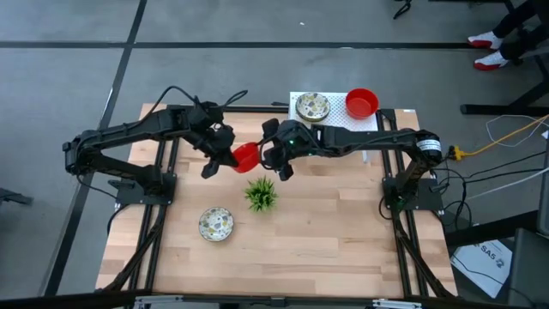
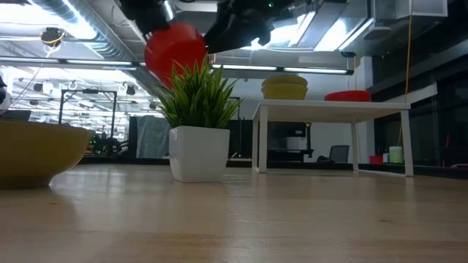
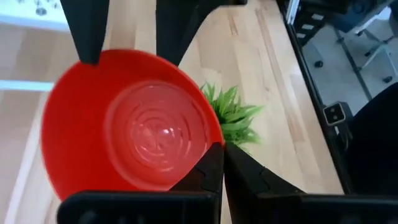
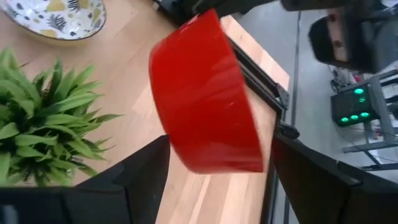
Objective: Pick & Place Mini bowls
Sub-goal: Stack the red bowl on the red bowl on the shelf
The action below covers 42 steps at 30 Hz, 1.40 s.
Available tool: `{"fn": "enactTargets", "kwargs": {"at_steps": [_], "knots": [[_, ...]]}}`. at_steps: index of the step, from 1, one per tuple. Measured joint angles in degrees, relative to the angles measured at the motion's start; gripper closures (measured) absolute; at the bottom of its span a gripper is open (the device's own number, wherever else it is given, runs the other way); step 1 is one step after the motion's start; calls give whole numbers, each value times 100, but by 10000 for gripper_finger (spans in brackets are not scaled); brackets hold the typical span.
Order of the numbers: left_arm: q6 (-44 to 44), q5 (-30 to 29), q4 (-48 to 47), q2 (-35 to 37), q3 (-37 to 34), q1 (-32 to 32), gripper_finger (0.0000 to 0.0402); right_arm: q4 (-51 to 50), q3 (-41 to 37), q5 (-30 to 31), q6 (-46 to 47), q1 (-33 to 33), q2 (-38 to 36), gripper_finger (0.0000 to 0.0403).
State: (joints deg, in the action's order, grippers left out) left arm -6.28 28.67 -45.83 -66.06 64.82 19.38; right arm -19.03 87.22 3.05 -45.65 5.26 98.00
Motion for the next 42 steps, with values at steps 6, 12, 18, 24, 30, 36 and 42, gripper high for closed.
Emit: {"fn": "enactTargets", "kwargs": {"at_steps": [6,12,18,24,30,36,42], "knots": [[109,-2,313,0,0,2,400,-30,-11,0,-1,4,0,125],[172,0,529,0,0,2,400,-12,-13,-7,5,0,0,125],[259,-9,530,0,2,2,399,-24,-21,-15,15,0,0,148],[263,-23,529,4,17,4,383,-7,-35,-26,32,-3,7,205],[269,-46,506,-2,17,2,360,-6,-28,-3,81,0,-39,250],[401,-46,510,0,17,2,326,-61,-28,-46,143,-2,-202,309],[408,-68,544,0,17,7,297,-114,-28,-208,307,-7,-254,377]]}}
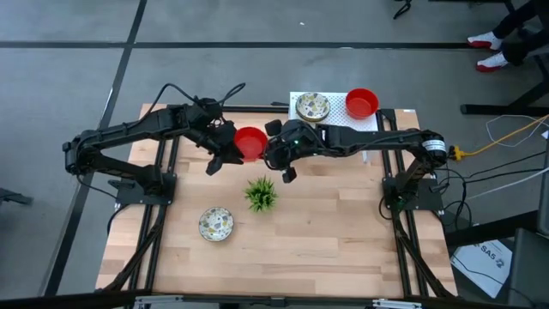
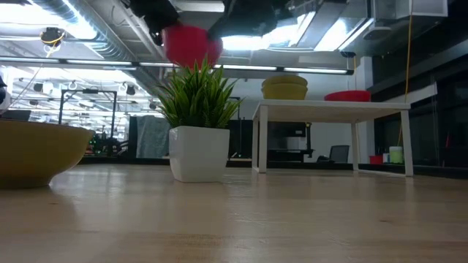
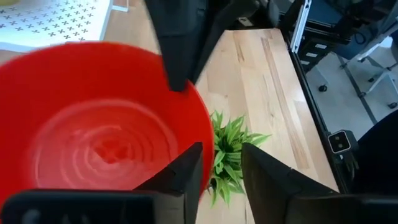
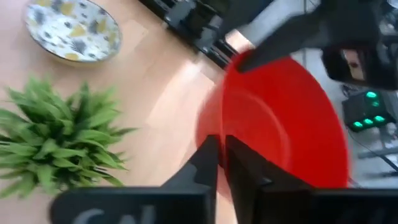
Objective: Pick & Place Mini bowls
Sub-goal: Stack the red bowl on the red bowl on the shelf
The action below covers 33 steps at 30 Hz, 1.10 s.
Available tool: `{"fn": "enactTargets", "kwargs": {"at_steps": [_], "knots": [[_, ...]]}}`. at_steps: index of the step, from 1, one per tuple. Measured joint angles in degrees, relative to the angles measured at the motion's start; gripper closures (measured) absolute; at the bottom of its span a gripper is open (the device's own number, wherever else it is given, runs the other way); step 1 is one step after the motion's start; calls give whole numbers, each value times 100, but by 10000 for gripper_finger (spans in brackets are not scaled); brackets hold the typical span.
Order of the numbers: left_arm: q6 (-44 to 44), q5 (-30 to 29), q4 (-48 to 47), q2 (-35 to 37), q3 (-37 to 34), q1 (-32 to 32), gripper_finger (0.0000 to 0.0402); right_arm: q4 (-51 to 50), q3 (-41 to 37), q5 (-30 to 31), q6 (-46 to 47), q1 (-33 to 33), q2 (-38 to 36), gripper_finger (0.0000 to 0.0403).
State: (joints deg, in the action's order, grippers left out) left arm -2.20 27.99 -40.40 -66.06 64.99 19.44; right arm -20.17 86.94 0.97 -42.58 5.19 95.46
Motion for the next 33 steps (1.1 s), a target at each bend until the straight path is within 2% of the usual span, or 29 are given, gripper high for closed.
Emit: {"fn": "enactTargets", "kwargs": {"at_steps": [3,11,16,20,26,33], "knots": [[88,30,97,0,0,-2,285,-102,0,-120,60,0,0,396],[164,43,702,89,-17,-3,265,-247,7,-34,391,15,-20,394],[160,-171,1218,396,-17,130,263,-331,7,-78,515,11,-20,397],[93,-921,1406,760,-15,243,262,-389,7,6,683,11,-135,395],[-148,-2450,1368,1199,-15,273,263,-504,7,1144,681,7,-630,395],[-160,-3571,1362,1351,-15,273,263,-590,7,2242,807,-28,-1404,394]]}}
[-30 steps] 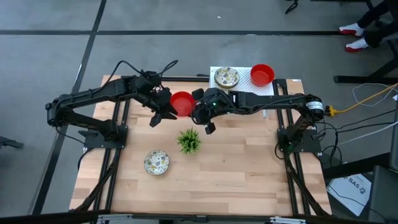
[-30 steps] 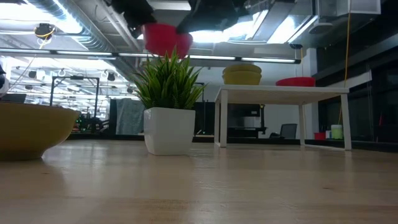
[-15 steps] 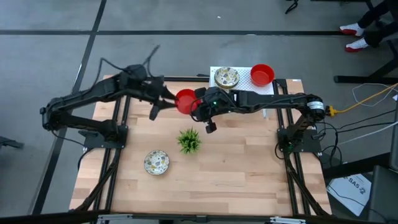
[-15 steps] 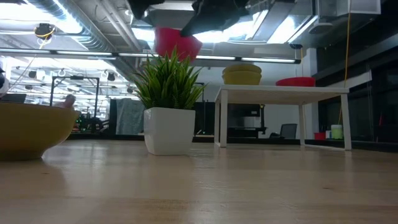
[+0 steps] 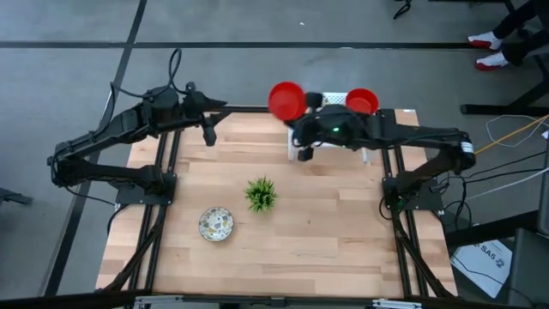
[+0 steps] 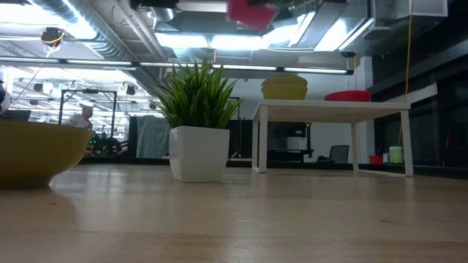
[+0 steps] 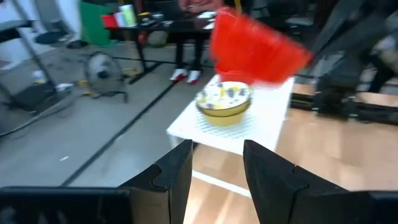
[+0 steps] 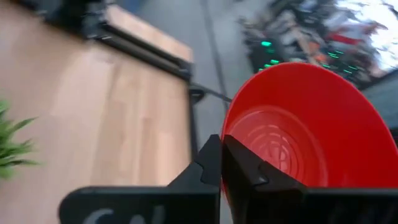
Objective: Pick & Place Mini bowls
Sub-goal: Stack the red bowl on the red bowl on the shelf
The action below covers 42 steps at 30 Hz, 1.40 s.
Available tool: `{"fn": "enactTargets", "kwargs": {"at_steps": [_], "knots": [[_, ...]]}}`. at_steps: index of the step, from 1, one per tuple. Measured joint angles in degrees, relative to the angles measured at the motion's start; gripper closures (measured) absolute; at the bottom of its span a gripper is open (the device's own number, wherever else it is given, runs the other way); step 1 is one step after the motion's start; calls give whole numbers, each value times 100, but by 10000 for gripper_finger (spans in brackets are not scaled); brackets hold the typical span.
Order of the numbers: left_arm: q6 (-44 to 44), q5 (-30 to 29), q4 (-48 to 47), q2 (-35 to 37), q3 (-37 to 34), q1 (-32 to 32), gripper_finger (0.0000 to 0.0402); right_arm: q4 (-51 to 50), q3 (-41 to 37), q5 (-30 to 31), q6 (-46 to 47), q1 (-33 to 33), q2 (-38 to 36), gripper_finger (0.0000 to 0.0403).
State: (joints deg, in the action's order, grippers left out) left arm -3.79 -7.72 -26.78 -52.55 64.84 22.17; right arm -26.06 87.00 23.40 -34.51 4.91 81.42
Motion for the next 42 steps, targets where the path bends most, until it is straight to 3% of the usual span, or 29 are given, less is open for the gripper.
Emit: {"fn": "enactTargets", "kwargs": {"at_steps": [8,17,24,29,42], "knots": [[-293,-661,-8,-99,4,0,262,-163,0,1473,327,-26,-703,394],[-299,-1257,-8,-255,4,0,263,-356,0,3348,855,-26,-889,394],[-299,-1341,-22,-343,4,0,265,-962,0,4120,1625,-18,-889,394],[-299,-1341,-42,-392,4,0,268,-1616,0,4112,2335,168,-1047,394],[-289,-1341,-40,-406,4,0,268,-3628,0,2601,5173,1097,-1682,394]]}}
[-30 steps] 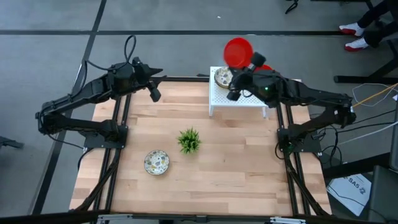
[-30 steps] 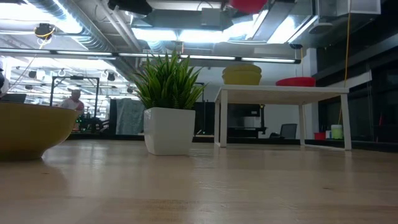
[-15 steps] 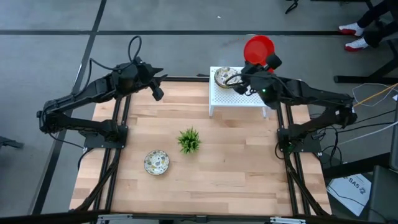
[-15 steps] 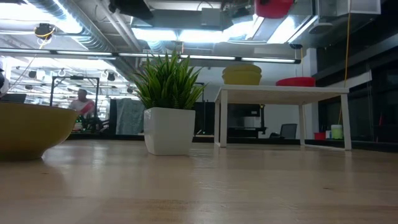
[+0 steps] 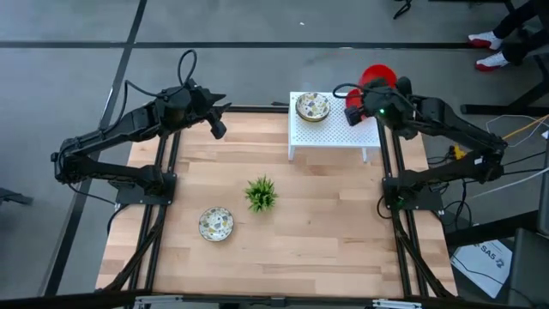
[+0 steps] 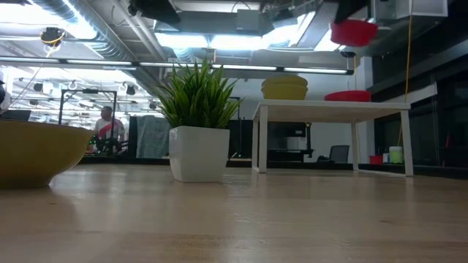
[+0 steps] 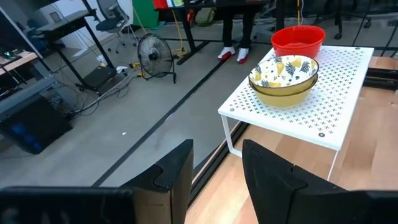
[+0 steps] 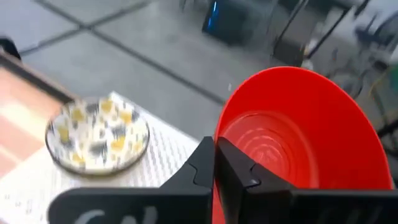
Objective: Pick & Place Mini bowls
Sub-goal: Stack the red bowl on the red bowl on the shelf
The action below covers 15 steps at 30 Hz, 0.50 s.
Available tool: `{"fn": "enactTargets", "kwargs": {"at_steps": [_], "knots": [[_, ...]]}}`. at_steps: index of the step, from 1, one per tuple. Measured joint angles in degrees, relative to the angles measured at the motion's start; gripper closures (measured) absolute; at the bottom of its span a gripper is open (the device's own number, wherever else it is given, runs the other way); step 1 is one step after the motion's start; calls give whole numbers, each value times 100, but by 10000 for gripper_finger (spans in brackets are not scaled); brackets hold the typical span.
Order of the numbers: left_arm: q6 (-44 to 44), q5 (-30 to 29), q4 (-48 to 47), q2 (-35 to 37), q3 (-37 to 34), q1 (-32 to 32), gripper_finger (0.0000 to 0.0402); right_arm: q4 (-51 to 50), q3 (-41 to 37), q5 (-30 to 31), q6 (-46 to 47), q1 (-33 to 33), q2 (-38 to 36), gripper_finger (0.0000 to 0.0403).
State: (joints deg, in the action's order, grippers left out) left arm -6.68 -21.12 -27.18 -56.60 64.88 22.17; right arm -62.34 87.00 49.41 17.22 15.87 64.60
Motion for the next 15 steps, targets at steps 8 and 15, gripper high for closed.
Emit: {"fn": "enactTargets", "kwargs": {"at_steps": [8,15], "knots": [[1,-2,0,-1,0,0,273,-611,0,-662,391,315,52,394],[-6,-2,0,1,0,0,274,-611,0,-566,333,315,50,394]]}}
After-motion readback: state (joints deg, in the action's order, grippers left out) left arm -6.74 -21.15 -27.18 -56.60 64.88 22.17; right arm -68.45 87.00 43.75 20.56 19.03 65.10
